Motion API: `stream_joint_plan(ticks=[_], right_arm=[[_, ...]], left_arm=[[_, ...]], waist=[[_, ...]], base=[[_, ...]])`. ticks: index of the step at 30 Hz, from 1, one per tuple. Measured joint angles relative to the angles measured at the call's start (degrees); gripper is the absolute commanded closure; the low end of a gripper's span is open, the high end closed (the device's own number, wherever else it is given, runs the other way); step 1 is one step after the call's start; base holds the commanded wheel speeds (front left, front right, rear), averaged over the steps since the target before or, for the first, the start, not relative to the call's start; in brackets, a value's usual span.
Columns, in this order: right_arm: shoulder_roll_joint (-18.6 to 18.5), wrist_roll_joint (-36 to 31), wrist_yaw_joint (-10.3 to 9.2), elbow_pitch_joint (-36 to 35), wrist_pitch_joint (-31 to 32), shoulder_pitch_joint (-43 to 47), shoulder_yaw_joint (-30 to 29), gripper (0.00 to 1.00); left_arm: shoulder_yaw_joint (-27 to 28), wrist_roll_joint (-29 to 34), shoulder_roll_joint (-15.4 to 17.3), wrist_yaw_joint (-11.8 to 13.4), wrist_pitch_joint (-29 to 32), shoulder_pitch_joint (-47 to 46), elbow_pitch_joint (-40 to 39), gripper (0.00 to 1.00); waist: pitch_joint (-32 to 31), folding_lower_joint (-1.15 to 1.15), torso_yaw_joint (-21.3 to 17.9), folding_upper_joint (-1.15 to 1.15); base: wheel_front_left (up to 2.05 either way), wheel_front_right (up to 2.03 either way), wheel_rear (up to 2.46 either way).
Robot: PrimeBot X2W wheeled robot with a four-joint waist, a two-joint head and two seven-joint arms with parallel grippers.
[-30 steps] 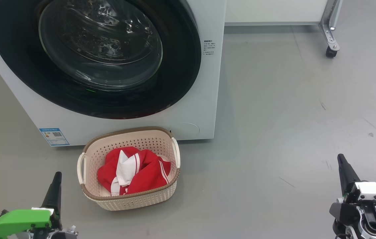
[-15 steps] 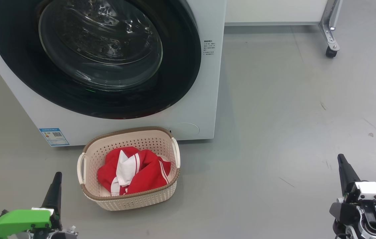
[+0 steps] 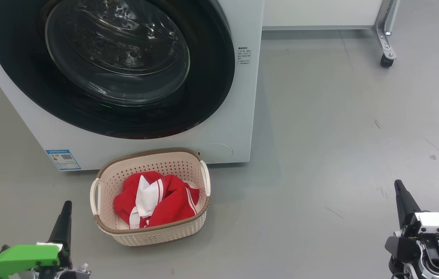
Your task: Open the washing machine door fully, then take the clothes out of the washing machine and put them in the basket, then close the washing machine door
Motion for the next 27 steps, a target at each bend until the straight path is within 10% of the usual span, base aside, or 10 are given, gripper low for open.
stream_joint_plan(ticks=[27], right_arm=[[0.0,0.0,0.08,0.3,0.2,0.0,-0.1,1.00]], left_arm=[[0.1,0.0,0.0,0.0,0.2,0.0,0.2,1.00]], waist=[[0.0,0.00,0.0,0.00]], base=[[0.00,0.00,0.00]])
